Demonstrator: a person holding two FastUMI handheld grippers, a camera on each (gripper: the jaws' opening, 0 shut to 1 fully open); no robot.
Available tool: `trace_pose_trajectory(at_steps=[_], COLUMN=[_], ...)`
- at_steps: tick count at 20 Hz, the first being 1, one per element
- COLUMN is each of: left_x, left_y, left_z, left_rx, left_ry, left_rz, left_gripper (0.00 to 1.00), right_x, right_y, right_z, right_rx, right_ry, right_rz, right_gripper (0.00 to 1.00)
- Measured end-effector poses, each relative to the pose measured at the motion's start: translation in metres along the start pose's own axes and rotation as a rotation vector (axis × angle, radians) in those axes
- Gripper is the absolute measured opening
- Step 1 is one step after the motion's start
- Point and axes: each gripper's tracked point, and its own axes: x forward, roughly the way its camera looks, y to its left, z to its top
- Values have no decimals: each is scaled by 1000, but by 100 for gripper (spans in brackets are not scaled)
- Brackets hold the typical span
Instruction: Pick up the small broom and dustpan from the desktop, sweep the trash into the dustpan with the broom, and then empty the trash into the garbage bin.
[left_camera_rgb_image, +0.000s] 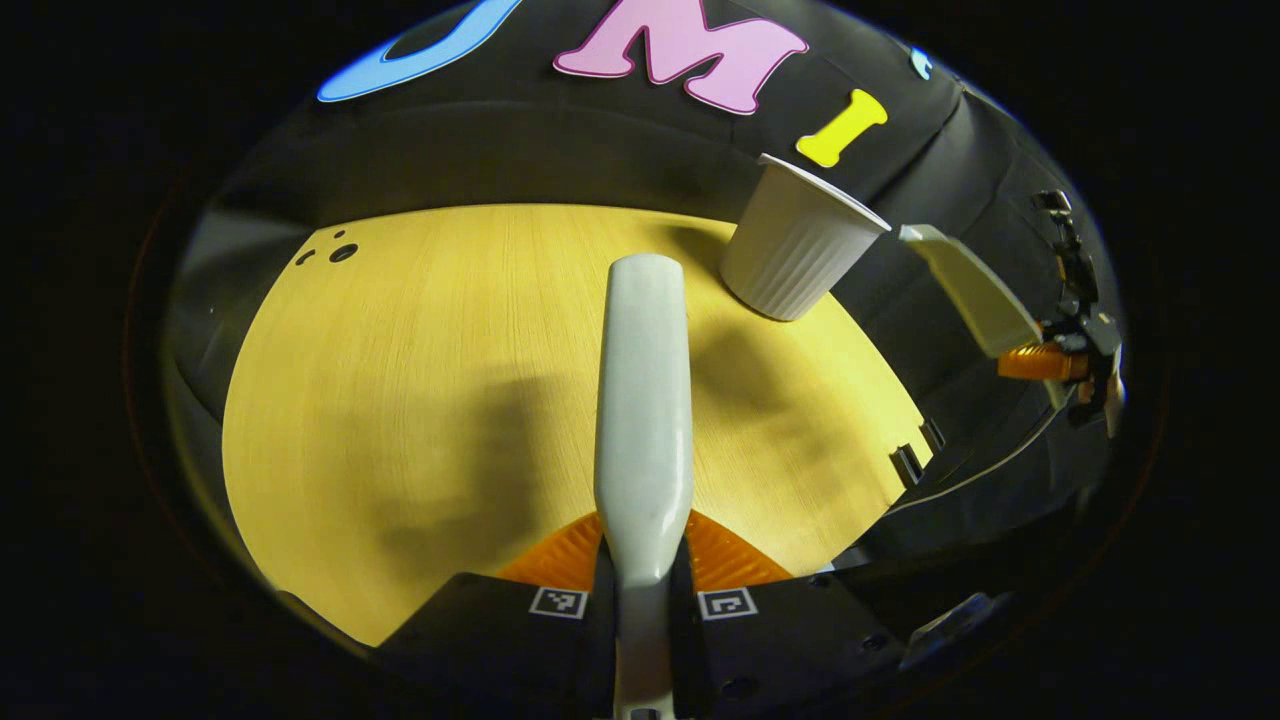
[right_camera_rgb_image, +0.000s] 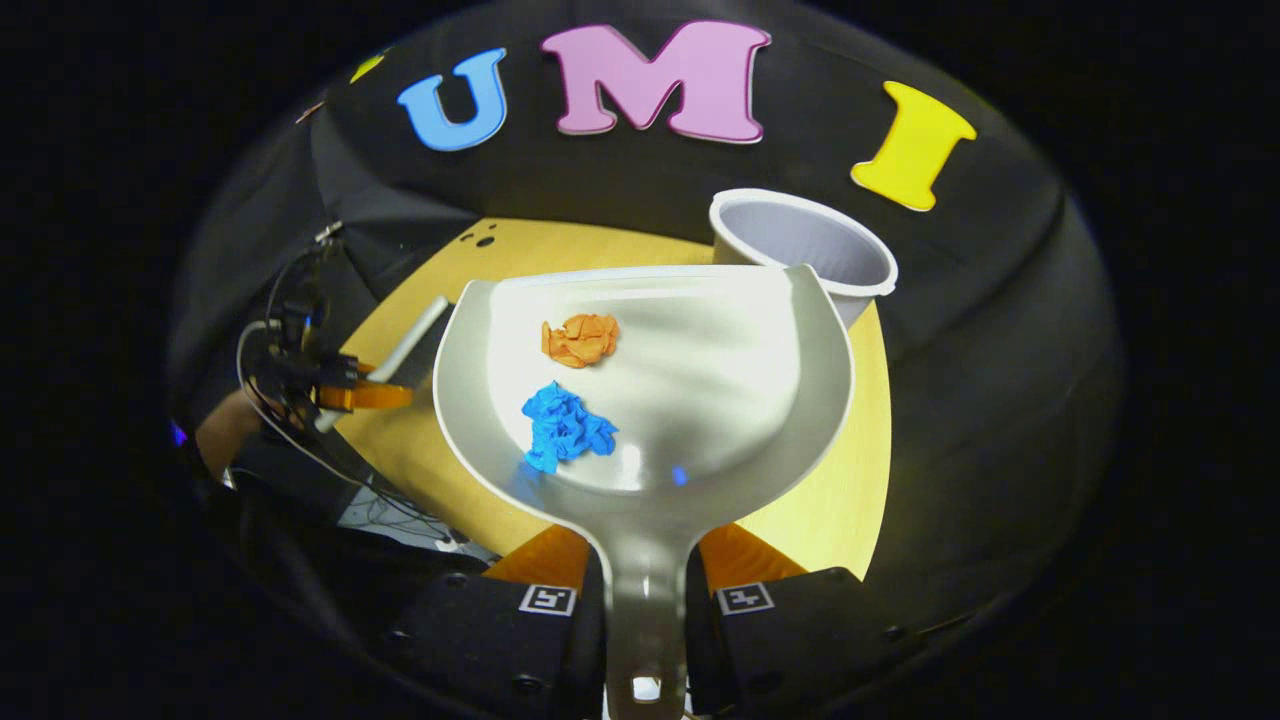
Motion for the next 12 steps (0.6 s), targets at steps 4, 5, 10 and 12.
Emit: trace_pose_trajectory(at_steps=[4, 5, 10, 12], left_x=[-19, -18, -20, -21], left_y=[17, 15, 17, 16], left_z=[-3, -3, -5, -5], left_rx=[-1, -6, -26, -40], left_ry=[-14, -18, -32, -37], left_rz=[-13, -14, -1, -4], left_gripper=[26, 24, 26, 27], right_x=[-5, -2, 14, 38], right_y=[-6, -12, -43, -74], right_z=[10, 12, 49, 67], right_rx=[58, 54, 99, 83], right_ry=[-59, -73, -113, -123], right_rz=[-68, -105, -167, -214], right_gripper=[36, 36, 36, 36])
